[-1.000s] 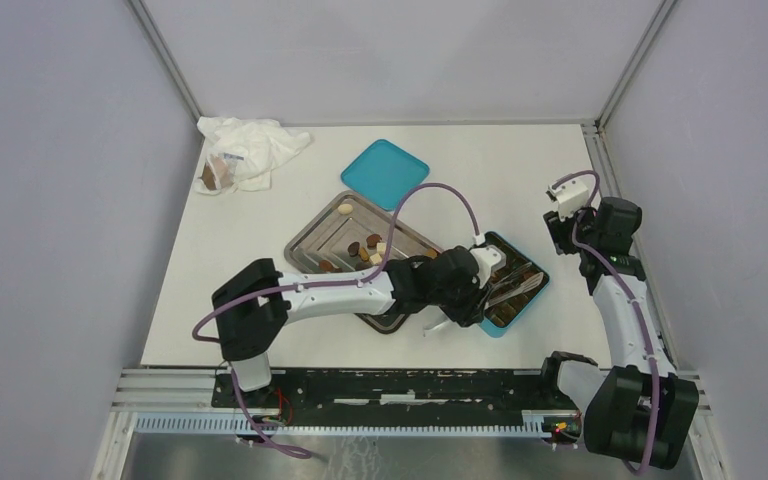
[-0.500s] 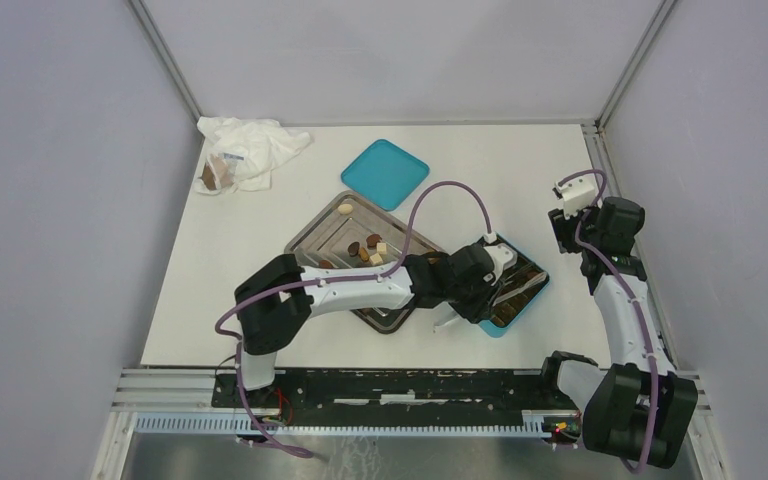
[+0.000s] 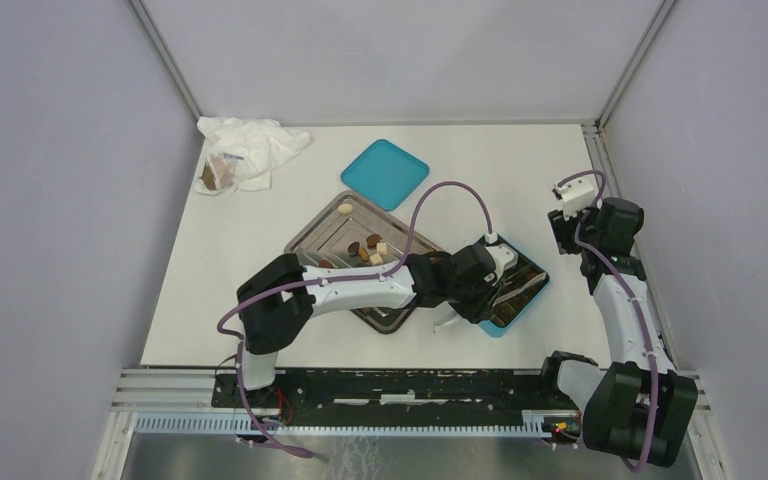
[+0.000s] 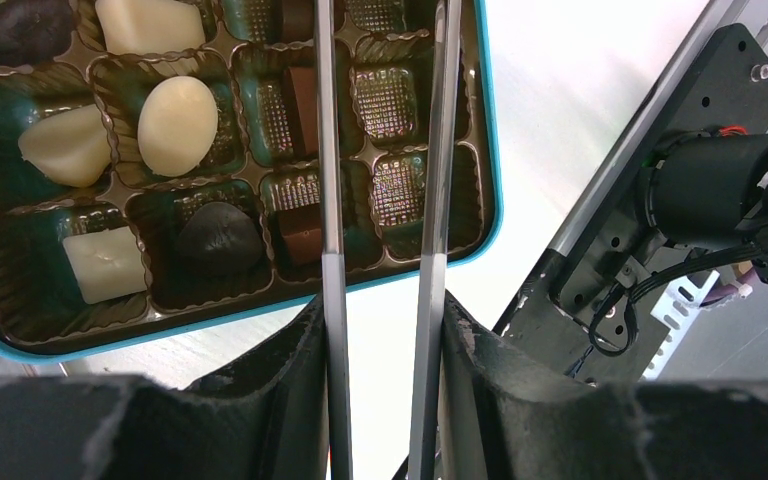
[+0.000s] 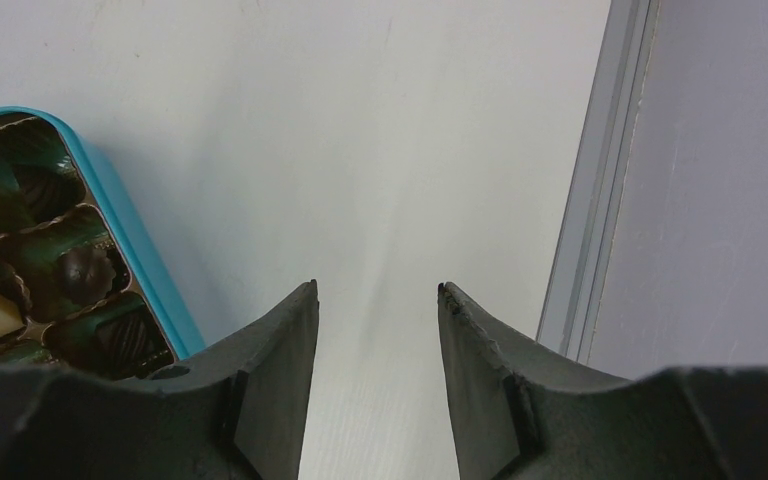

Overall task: Pack the chocolate
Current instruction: Place the fake chocolate in the packing box, then pick up the fake chocolate from the plate, then place the fake chocolate in the packing box.

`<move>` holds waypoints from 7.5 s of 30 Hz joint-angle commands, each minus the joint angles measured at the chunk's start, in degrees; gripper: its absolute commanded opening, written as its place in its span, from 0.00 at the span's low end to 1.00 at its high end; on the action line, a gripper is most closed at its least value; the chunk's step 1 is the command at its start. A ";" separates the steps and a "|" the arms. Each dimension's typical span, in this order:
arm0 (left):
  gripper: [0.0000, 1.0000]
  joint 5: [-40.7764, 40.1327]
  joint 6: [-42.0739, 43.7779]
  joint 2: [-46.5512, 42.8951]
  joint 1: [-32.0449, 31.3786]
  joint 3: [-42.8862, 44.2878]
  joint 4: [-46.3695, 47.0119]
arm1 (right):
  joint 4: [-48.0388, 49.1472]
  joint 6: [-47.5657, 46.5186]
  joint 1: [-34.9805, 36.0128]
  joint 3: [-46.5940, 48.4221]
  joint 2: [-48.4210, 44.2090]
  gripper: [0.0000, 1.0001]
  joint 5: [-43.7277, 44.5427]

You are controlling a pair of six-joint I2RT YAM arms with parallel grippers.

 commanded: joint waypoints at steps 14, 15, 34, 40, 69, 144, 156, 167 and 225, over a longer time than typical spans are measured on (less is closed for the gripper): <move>0.48 -1.09 -0.81 -0.65 -0.36 3.48 0.93 | 0.76 -0.22 -0.20 0.12 0.57 0.53 -0.36; 0.47 -1.36 -0.81 -0.75 -0.36 3.42 0.95 | 0.79 -0.30 -0.20 0.11 0.56 0.53 -0.36; 0.42 -13.97 -2.18 -19.84 1.52 -12.43 -1.87 | -1.89 -2.81 -0.22 0.54 0.56 0.54 -5.78; 0.42 -18.11 -2.07 -27.36 4.99 -16.99 -7.19 | -4.52 -5.54 -0.24 1.15 1.42 0.54 -9.78; 0.44 -16.82 -3.95 -30.76 21.07 -21.72 -23.15 | -6.12 -6.87 -0.25 1.71 2.84 0.55 -11.81; 0.02 -6.85 -0.61 -34.90 23.51 -23.63 -19.71 | -6.52 -7.54 -0.19 1.71 3.00 0.58 -13.14; 0.02 4.05 -0.65 -38.81 20.37 -25.18 -10.78 | -6.74 -7.55 -0.22 1.88 3.67 0.58 -13.11; 0.02 7.07 -2.33 -32.36 10.42 -22.38 -1.44 | -6.62 -7.53 -0.23 1.79 3.44 0.58 -12.69; 0.39 4.17 -1.06 -5.55 0.36 -1.54 -2.84 | -6.49 -7.75 -0.20 1.62 2.70 0.59 -12.35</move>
